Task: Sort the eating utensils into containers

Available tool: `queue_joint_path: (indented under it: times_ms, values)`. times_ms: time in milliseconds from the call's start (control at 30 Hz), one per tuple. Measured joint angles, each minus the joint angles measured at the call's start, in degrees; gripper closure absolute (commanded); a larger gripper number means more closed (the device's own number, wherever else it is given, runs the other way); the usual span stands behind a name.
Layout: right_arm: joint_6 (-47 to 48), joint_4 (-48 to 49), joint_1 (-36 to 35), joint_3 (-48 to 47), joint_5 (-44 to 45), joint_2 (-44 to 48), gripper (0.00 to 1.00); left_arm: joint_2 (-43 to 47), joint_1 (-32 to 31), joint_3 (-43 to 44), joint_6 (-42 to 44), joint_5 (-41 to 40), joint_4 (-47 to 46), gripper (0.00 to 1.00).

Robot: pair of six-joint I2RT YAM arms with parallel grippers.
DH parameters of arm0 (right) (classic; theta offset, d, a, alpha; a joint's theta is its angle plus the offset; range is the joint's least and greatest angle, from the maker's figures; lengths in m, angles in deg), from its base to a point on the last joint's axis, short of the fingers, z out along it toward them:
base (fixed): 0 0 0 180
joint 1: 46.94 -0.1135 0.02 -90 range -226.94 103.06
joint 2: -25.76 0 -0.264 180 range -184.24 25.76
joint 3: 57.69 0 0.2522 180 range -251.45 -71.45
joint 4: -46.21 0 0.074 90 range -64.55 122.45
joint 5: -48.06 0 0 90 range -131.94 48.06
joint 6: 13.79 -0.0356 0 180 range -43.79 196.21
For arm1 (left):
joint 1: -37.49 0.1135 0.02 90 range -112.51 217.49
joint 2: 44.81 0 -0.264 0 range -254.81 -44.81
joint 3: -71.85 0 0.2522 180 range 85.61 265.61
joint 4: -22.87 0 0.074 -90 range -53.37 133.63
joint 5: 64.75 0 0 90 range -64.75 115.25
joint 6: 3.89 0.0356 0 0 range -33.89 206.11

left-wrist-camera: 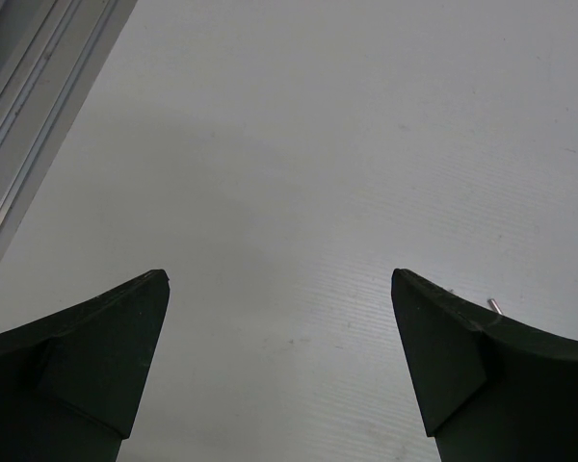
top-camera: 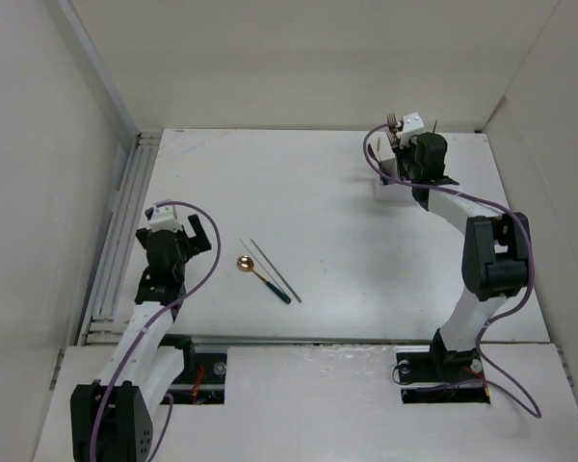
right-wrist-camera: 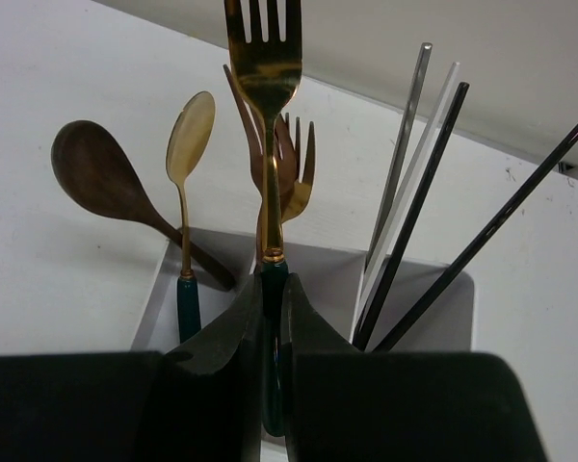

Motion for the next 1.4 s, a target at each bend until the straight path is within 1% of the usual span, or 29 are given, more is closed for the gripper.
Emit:
queue_joint_path:
  times_ms: [267,367,400,433,633,667,733,800,900,933,1000,1100,1167,1267,1400]
  values:
    - [1.07,1.42,0.85,0.83,-0.33,0.00,1.00,-0.09,0.00,0.00,0.00,0.09,0.00,0.00]
    - [1.11,2.38,1.11,1.38,-0.52,0.00,0.83,-0.09,0.00,0.00,0.00,0.11,0.00,0.00]
    - [1.14,2.45,1.20,1.66,-0.55,0.00,0.75,-0.09,0.00,0.00,0.00,0.13,0.00,0.00]
    - [1.20,2.36,1.27,1.97,-0.57,0.00,0.71,-0.09,0.00,0.00,0.00,0.13,0.00,0.00]
    - [1.31,2.56,1.38,3.23,-1.38,0.13,0.58,-0.11,0.02,0.00,0.00,0.15,0.00,0.00]
    - [1.31,2.58,1.38,3.41,-1.57,0.22,0.58,-0.11,0.13,0.00,0.00,0.15,0.00,0.00]
    - [1.29,2.54,1.38,3.85,-2.16,0.66,0.55,-0.11,0.13,0.00,0.00,0.15,0.00,0.00]
    - [1.29,2.43,1.38,4.52,-3.23,1.81,0.53,-0.11,0.13,0.00,0.00,0.33,0.00,0.00]
    - [1.09,2.16,1.22,4.79,-5.84,5.53,0.48,-0.07,0.13,0.00,0.00,0.48,0.00,0.00]
    - [1.01,2.08,1.09,4.92,-6.14,6.84,0.45,-0.02,0.13,0.00,0.00,0.57,0.00,0.00]
    - [0.87,1.42,0.39,5.42,-6.54,11.17,0.35,0.11,0.13,0.00,-0.04,0.61,-0.02,0.00]
    - [0.96,-0.92,-3.85,4.74,-6.36,17.84,0.35,0.79,0.13,0.00,-0.07,0.63,-0.04,0.00]
    - [0.96,-5.16,-9.07,2.36,-6.16,19.67,0.37,1.29,0.13,0.00,-0.11,0.63,-0.17,0.00]
    - [-0.13,-12.44,-18.58,-2.40,-5.95,17.44,0.44,1.77,0.13,0.00,-0.26,0.63,-0.26,0.00]
    - [-3.98,-21.79,-32.04,-6.21,-5.66,8.76,0.48,2.73,0.13,0.00,-0.87,0.55,-0.28,0.00]
